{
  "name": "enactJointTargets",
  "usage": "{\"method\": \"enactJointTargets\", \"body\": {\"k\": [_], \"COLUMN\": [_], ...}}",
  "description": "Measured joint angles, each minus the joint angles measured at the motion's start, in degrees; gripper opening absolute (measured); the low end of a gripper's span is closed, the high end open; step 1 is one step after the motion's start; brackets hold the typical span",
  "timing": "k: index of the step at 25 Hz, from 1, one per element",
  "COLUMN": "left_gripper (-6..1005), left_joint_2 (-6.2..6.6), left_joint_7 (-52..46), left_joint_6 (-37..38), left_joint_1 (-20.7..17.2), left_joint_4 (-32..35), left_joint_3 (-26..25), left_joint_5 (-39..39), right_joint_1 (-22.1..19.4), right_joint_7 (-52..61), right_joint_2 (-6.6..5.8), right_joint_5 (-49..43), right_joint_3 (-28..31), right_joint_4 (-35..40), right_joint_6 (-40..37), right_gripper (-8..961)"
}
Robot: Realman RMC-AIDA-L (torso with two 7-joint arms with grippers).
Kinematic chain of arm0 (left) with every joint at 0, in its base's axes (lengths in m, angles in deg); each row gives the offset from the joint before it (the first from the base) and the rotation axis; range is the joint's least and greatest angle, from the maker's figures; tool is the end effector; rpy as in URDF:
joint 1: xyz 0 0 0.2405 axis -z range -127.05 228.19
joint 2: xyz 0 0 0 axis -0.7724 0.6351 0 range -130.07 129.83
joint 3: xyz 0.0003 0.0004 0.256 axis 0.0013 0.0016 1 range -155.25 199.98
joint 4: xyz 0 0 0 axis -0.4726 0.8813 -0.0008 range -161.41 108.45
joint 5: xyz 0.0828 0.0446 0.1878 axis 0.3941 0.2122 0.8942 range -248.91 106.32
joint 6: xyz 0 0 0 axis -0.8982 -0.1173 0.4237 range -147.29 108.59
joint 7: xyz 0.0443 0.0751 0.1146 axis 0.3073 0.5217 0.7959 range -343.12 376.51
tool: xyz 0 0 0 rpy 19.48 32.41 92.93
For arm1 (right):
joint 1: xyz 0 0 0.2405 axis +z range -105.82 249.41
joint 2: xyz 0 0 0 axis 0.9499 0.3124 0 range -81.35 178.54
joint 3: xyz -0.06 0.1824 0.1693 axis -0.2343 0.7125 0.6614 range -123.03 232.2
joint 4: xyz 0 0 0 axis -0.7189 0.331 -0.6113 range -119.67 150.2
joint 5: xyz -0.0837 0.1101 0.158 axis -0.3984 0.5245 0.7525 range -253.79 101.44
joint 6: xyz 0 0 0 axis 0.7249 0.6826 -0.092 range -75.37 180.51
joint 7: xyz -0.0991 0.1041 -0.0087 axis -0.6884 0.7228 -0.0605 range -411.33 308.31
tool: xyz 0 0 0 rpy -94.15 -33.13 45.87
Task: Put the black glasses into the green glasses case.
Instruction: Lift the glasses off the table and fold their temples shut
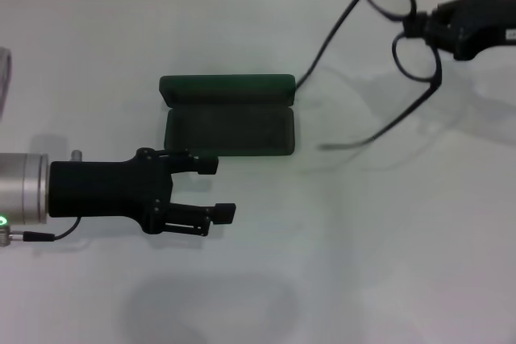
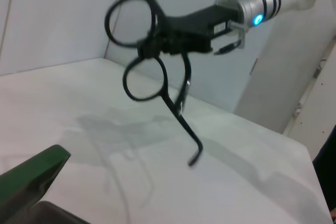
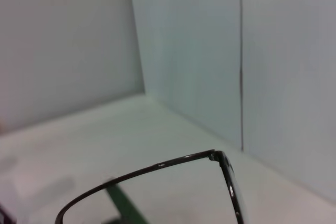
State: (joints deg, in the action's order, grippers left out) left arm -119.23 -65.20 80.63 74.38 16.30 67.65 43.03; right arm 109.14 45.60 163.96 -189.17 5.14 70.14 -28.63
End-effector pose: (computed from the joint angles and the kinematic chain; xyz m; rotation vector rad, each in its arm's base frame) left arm -0.2694 0.2827 0.0013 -2.9002 -0.6672 -0.7263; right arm 0.1892 0.4022 0.0569 -2.6552 0.4466 0.5075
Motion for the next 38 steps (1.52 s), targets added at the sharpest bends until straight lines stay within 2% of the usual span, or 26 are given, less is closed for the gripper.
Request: {"method": "enactJointTargets", "body": {"k": [7,11,13,16,23,25,28,31,32,34,38], "left_gripper": [875,778,730,591,248,198,124,49,24,14,0], "left_joint_2": [-0.35,-0.22,-0.06,-0.07,-0.46,-0.54,-0.53,-0.56,-0.56,-0.57,-0.62], "left_joint_7": [5.47,11.7,18.35,23.06,23.53,23.48,23.26,23.2,23.19,23.19,23.18], "left_joint_6": [-0.95,-1.14,-0.21,0.53,0.33,-0.16,-1.66,-2.7,-2.79,-2.85,-2.63], "left_joint_1": [1.23,2.61,3.43,5.45,10.02,10.97,11.89,12.39,12.63,12.99,13.33], "left_joint_4": [-2.43,-5.71,-8.77,-12.52,-18.2,-20.06,-22.64,-24.47,-25.15,-25.86,-26.53], "left_joint_3": [0.3,0.25,0.34,0.32,0.05,0.07,0.07,0.07,0.09,0.11,0.26], "left_joint_5": [0.03,-0.96,-2.28,-2.99,-6.55,-9.74,-13.21,-15.44,-16.01,-16.61,-18.0], "right_joint_1": [-0.5,-0.49,-0.2,0.26,4.33,5.09,5.54,5.64,5.64,6.24,7.59], "right_joint_7": [-0.22,-1.1,-2.39,-3.99,-6.81,-6.83,-6.84,-6.93,-6.93,-7.64,-9.27], "right_joint_2": [-0.56,-0.68,-0.87,-1.09,-2.7,-2.75,-2.17,-0.83,-0.83,0.39,0.56], "right_joint_5": [5.82,10.34,13.12,15.83,26.47,28.02,29.75,31.11,31.11,32.5,34.28], "right_joint_3": [0.36,0.39,0.4,0.4,0.4,0.4,0.37,0.38,0.38,0.28,0.07], "right_joint_4": [-0.13,-1.56,-3.38,-5.77,-21.11,-23.83,-26.0,-27.64,-27.64,-30.49,-34.97], "right_joint_6": [0.26,0.31,0.06,-0.02,-0.27,-0.41,-0.84,-0.92,-0.92,-0.47,-0.44], "right_gripper": [66,66,66,67,67,68,68,68,68,69,69]}}
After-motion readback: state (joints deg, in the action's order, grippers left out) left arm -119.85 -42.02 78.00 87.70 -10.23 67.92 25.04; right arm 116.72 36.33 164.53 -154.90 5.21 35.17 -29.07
